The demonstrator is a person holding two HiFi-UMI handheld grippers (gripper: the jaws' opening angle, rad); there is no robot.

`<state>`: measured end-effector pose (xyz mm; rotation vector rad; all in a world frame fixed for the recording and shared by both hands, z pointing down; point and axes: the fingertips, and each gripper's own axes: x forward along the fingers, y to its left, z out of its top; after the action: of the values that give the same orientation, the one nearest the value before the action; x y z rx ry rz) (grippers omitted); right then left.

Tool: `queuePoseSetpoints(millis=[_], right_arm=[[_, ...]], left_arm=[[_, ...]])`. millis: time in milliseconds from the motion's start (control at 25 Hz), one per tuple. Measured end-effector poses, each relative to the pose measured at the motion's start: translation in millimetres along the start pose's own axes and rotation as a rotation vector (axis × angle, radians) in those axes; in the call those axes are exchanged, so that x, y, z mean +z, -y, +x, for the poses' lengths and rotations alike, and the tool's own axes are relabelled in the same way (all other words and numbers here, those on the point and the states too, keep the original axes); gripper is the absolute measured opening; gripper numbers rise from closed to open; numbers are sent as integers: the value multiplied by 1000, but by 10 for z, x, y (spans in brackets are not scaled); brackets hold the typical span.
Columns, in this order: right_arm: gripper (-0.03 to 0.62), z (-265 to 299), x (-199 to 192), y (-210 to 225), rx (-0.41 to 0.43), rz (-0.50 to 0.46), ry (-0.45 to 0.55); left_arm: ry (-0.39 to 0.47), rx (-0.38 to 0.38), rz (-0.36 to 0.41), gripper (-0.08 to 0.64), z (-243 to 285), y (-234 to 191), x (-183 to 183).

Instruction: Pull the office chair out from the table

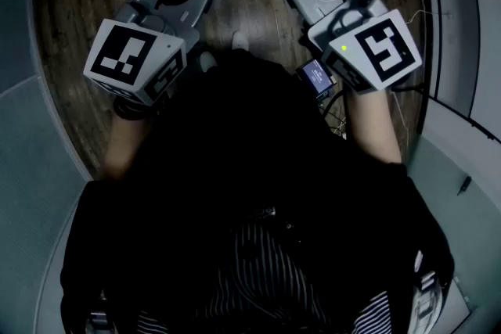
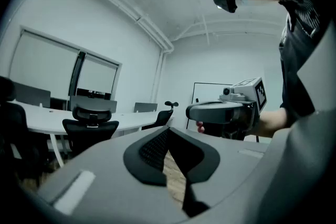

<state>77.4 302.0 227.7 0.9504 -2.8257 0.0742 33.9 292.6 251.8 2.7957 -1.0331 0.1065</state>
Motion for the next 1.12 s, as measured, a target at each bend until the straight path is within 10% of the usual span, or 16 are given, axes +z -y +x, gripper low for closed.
queuePoseSetpoints(millis=[560,800,1120], right_arm=[[2,-413,8,266,137,-187,-43],[2,-500,3,472,26,-138,56],[2,-532,-174,507,101,-137,66]], left_arm=[[-7,-33,59,3,725,425,288],[-10,-3,80,3,770,436,174],[-70,76,134,2,707,308,48]])
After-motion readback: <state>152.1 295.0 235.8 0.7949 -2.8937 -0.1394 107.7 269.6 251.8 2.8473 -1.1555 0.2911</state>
